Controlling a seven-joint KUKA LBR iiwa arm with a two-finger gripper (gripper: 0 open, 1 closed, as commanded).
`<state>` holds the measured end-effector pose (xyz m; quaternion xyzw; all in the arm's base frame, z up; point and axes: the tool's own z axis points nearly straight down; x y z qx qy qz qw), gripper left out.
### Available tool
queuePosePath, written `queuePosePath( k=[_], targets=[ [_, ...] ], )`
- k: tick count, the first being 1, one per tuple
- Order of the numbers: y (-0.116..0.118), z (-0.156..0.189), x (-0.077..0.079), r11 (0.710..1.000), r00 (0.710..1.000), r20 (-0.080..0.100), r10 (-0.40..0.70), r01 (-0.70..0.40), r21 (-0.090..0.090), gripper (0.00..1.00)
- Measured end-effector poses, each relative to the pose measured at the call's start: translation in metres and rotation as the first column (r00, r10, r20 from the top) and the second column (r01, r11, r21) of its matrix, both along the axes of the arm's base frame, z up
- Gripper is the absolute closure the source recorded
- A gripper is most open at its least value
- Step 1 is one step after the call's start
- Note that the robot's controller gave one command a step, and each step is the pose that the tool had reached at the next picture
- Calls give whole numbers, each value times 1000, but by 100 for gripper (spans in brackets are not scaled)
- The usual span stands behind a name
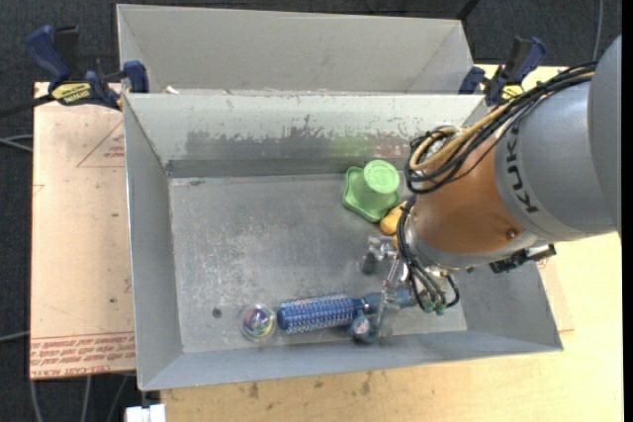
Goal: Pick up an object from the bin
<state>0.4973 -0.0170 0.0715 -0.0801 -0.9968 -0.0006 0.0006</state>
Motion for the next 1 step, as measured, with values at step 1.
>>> queuePosePath(
  k=[1],
  targets=[
    [40,-1,-4,1000,1000,7,-12,12,0,0]
  ],
)
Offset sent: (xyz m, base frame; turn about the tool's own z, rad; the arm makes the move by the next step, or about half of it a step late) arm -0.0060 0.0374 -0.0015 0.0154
